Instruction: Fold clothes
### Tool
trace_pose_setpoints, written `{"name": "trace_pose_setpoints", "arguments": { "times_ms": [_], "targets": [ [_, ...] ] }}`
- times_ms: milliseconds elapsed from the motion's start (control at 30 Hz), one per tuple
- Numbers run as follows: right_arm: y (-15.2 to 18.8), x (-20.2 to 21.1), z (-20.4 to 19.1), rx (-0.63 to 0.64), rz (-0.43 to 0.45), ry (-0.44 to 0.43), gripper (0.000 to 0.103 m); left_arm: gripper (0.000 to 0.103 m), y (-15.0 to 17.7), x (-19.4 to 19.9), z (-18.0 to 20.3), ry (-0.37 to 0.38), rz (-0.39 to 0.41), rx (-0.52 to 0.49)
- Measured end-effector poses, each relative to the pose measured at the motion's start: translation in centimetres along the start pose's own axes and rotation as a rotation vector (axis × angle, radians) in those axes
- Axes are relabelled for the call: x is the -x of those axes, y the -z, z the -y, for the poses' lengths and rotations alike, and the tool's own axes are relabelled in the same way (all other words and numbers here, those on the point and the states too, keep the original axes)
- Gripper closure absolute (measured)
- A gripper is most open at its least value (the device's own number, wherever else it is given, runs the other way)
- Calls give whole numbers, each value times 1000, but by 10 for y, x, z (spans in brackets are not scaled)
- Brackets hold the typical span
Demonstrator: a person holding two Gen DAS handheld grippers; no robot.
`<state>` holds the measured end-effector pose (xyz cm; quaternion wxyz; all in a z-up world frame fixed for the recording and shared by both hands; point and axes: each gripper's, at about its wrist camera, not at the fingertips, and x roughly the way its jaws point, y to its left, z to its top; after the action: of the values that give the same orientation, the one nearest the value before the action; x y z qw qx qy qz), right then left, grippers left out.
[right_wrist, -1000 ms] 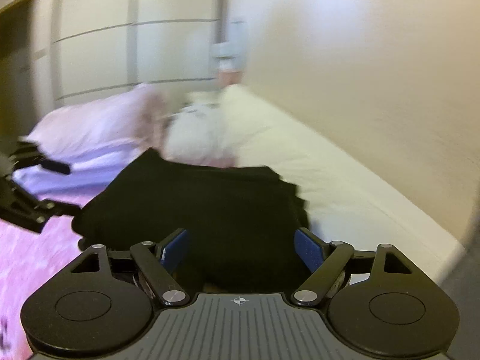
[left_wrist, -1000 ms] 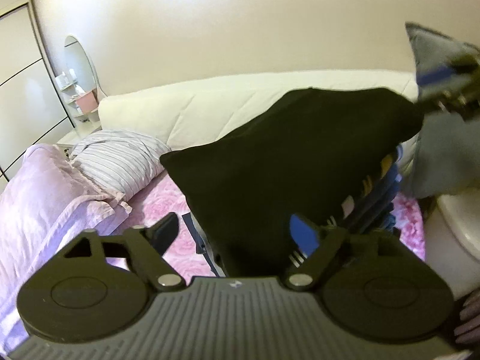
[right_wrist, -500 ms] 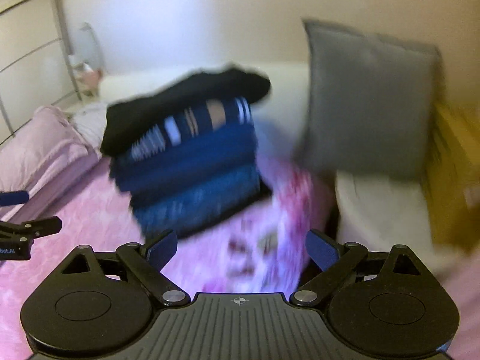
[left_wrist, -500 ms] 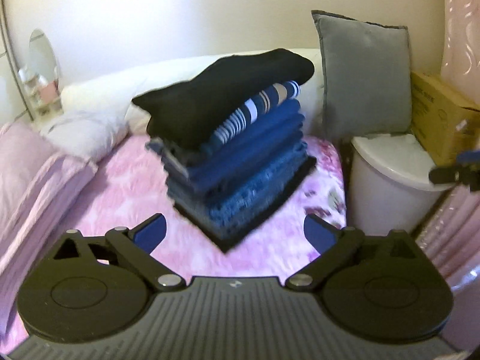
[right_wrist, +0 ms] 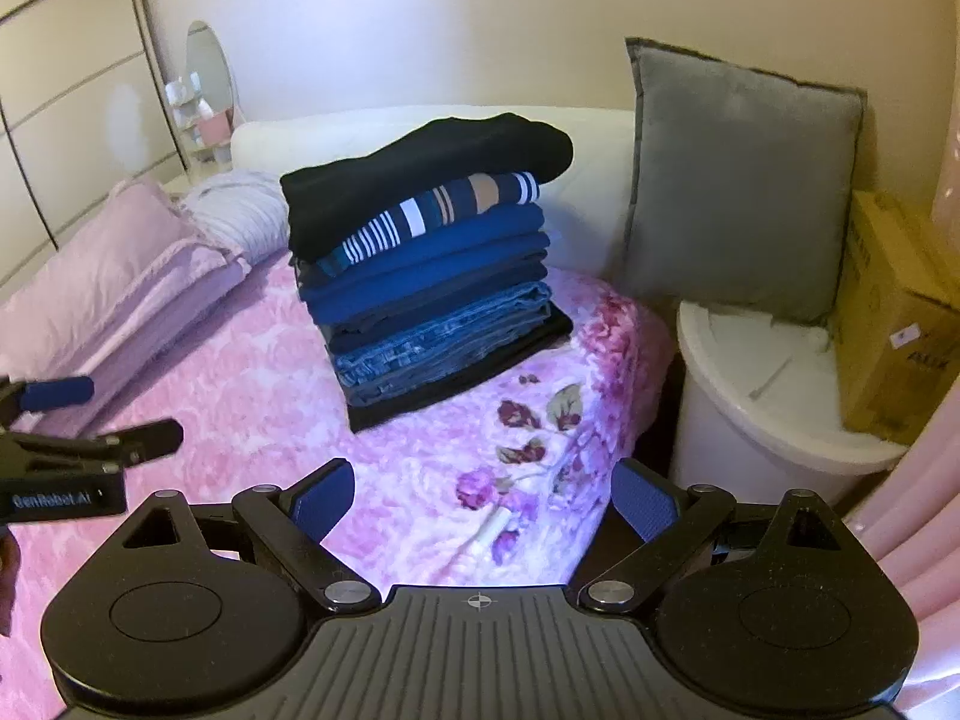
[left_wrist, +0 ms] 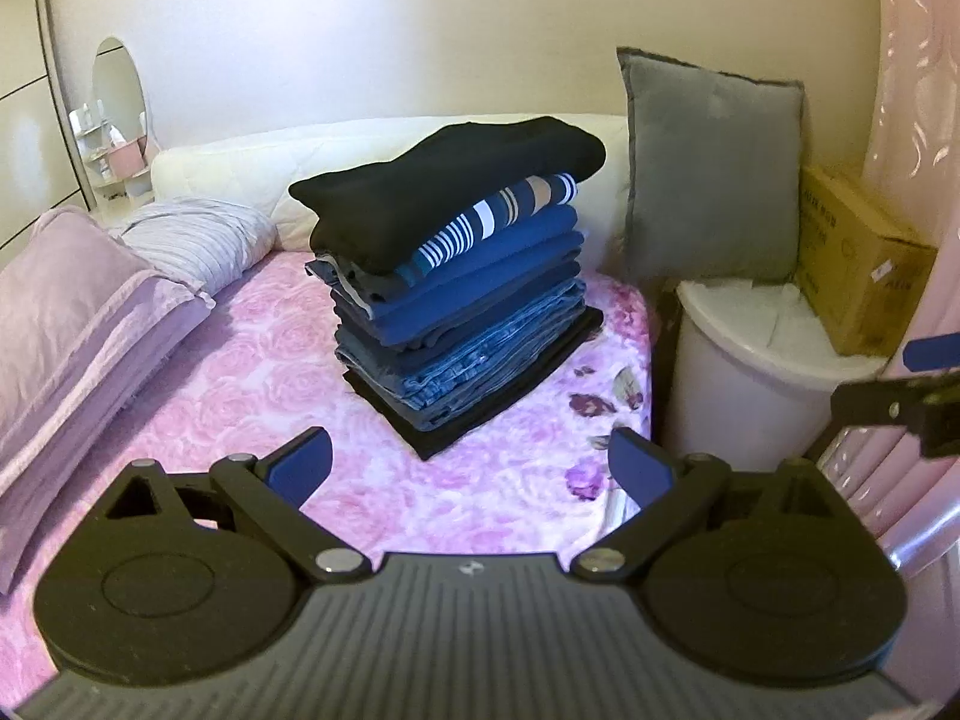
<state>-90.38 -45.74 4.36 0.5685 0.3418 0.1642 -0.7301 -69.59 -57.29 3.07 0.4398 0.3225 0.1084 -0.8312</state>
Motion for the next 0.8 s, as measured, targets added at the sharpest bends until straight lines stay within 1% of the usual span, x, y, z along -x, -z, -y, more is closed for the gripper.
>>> {"name": "trace_pose_setpoints", "arguments": {
  "times_ms": [267,800],
  "targets": [
    [11,12,-11,28,-10,36,8,6,4,10,5,-1,2,19],
    [17,17,-38,53,7,34,8,6,12,20,-12,10,7,73]
  ]
}}
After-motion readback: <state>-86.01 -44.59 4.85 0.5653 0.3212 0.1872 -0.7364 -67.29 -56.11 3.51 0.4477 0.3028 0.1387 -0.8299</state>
